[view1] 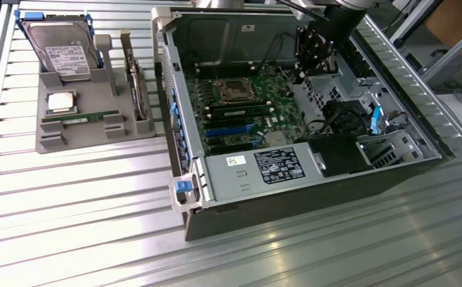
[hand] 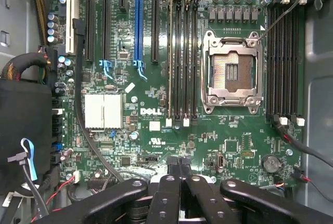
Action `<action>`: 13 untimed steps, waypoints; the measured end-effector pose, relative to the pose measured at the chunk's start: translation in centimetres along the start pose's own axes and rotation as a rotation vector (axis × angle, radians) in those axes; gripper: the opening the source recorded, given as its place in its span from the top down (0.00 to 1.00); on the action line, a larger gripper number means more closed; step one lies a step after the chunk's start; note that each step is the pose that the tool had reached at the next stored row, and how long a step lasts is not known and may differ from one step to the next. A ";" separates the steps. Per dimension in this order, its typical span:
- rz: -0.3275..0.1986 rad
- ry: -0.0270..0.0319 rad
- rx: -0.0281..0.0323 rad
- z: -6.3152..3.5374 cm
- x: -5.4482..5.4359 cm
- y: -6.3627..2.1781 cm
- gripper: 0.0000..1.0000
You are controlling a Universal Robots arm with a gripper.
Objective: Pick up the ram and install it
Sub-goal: 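Insert the ram into the slot, then press down the ram until it locks into place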
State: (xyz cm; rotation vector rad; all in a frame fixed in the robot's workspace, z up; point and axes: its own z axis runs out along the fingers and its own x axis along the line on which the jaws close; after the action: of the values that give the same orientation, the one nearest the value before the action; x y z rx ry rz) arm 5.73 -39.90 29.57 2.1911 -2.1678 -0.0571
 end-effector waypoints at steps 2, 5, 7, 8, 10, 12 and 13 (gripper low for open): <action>0.000 0.0002 0.0000 -0.01 0.0 0.00 0.90; 0.000 0.0005 -0.0001 0.00 0.0 0.01 0.90; 0.000 0.0003 -0.0001 0.60 0.0 0.68 0.90; 0.000 0.0002 0.0000 1.01 0.0 0.88 0.90; 0.000 0.0002 0.0000 1.53 0.0 1.13 0.90; 0.000 0.0001 0.0000 1.97 0.0 1.16 0.90; 0.000 0.0001 0.0000 2.14 0.0 1.18 0.90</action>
State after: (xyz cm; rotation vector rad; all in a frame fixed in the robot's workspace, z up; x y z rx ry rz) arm 4.41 -39.91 27.51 2.1907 -2.1680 -0.0569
